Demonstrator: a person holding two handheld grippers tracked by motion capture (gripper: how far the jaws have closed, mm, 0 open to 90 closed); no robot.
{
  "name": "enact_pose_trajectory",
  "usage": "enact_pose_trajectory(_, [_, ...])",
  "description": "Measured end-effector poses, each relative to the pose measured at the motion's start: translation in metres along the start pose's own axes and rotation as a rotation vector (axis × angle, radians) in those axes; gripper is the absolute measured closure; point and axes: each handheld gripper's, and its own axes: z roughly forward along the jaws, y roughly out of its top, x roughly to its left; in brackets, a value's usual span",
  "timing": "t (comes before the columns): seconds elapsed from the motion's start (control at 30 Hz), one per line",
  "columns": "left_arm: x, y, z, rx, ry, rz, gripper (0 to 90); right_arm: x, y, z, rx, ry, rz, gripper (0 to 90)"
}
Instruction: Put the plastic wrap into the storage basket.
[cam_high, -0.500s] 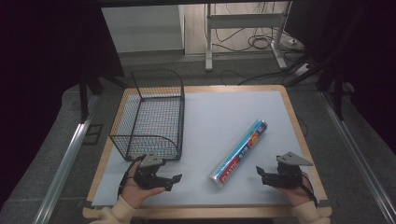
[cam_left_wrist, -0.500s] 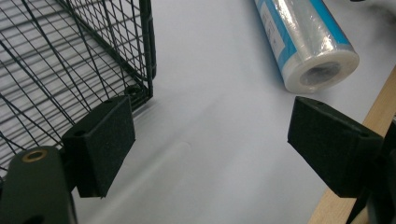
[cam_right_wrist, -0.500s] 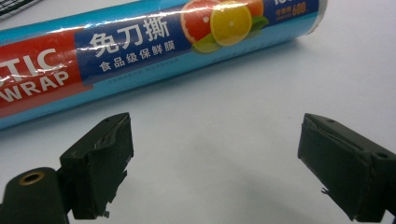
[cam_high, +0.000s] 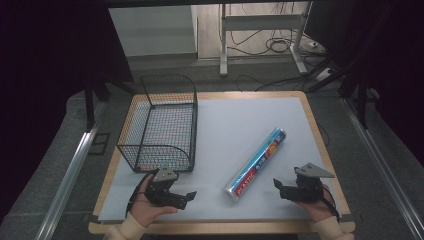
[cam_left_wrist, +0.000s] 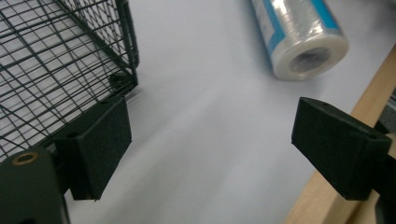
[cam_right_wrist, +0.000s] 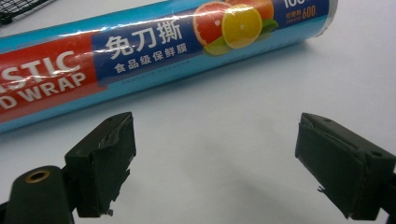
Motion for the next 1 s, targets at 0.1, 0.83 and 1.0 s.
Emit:
enact_pose_trajectory(0.1, [-0.006,0.004,-0.003,-0.012,-0.019,0.033,12.4,0.001,-0.002,-0.005,-0.002,-0.007,-0.001,12.4])
enact_pose_trajectory(0.83, [-0.039,0.067,0.016,0.044,-0.082,0.123,18.3,-0.006,-0.005,-0.006,0.012,-0.043,-0.003,12.4])
enact_pose_trajectory(1.0, [-0.054,0.086,0.029,0.069,-0.107,0.125,18.3,-0.010,-0.005,-0.007,0.007,-0.062,0.002,12.5])
